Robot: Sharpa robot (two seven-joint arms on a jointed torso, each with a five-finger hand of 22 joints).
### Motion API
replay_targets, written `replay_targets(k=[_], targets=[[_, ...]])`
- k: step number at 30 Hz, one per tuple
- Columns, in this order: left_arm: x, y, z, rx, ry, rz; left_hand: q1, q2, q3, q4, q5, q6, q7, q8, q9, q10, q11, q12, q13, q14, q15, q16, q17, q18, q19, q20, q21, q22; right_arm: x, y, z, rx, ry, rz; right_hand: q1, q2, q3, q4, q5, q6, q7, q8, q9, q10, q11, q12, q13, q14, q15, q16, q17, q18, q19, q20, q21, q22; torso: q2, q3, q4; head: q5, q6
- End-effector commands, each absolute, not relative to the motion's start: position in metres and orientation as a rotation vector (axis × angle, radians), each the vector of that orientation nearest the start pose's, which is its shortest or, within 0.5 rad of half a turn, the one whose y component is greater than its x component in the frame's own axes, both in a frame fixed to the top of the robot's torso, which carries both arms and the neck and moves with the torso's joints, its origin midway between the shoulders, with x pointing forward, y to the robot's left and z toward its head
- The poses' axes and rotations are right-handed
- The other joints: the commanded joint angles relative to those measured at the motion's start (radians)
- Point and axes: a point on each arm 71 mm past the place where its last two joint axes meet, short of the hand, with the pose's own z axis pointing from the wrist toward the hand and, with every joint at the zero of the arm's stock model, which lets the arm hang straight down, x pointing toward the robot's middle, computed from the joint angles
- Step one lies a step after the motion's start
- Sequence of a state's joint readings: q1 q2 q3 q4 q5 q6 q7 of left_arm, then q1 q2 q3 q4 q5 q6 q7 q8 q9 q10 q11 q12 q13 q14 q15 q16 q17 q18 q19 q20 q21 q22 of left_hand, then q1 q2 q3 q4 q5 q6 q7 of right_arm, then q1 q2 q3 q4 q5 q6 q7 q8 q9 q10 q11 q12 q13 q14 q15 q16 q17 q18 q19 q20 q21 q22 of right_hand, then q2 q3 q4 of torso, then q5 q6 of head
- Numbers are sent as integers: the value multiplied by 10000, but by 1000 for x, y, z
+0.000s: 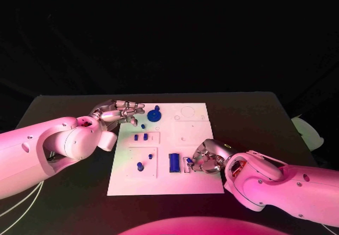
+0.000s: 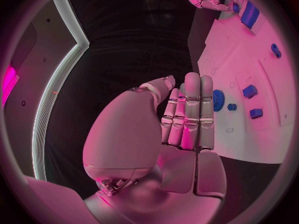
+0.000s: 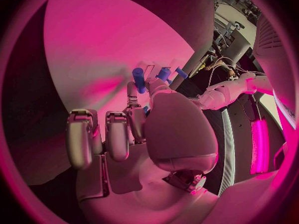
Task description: Assemble the parts on the task board
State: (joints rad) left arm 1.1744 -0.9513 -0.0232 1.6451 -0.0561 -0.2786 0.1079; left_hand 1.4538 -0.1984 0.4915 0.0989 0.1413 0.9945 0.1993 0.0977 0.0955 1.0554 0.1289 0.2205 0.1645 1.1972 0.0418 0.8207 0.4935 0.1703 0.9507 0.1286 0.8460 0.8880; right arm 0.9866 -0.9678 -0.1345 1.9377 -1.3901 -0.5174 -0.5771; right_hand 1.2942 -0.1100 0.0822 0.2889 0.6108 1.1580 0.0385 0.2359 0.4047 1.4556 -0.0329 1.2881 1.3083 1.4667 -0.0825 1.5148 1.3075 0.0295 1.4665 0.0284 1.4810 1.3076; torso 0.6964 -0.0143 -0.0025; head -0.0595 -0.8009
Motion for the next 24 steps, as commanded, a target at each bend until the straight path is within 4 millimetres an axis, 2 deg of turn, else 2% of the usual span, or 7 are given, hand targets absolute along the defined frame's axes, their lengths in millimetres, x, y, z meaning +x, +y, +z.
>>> replay_targets(k=[1,6,13,24], targets=[[459,220,-192,-12125,17235,-14308,-40,83,-47,0,17,-80,7,50,-13,-63,-25,18,1,27,-13,-22,-14,141,13,46,-32,-12,345,-173,-269,3219,20188,5798,-183,10,-108,10,159,78,-1,52,12,85,-1,81,692,839,-77,48,1667,-114,692,-44,46,2395,4,18,-5,20,-12],[459,219,-192,-12119,17264,-14325,-40,83,-47,0,17,-80,7,50,-13,-63,-25,18,1,27,-13,-22,-14,141,13,46,-32,-12,346,-171,-271,3271,20316,5798,-296,38,-179,12,284,115,-19,100,36,124,-16,156,748,842,-88,57,1685,-119,703,-52,72,2402,1,6,-2,29,-12],[458,219,-192,-12118,17303,-14332,-40,83,-47,0,17,-80,7,50,-13,-63,-25,18,1,27,-13,-22,-14,141,13,46,-32,-12,347,-168,-272,3262,20356,5873,-423,61,-273,16,343,158,-42,152,63,175,-33,264,827,847,-101,70,1708,-123,712,-63,95,2408,5,15,-10,26,-27],[458,219,-192,-12170,17374,-14337,-27,95,-45,-6,19,-88,11,66,-18,-79,-23,50,1,27,-13,-19,-21,142,19,46,-39,-15,346,-166,-270,3315,20172,6018,-498,146,-318,13,390,199,-74,202,87,223,-57,366,902,853,-117,86,1737,-130,726,-74,131,2417,-3,10,-14,56,-20]])
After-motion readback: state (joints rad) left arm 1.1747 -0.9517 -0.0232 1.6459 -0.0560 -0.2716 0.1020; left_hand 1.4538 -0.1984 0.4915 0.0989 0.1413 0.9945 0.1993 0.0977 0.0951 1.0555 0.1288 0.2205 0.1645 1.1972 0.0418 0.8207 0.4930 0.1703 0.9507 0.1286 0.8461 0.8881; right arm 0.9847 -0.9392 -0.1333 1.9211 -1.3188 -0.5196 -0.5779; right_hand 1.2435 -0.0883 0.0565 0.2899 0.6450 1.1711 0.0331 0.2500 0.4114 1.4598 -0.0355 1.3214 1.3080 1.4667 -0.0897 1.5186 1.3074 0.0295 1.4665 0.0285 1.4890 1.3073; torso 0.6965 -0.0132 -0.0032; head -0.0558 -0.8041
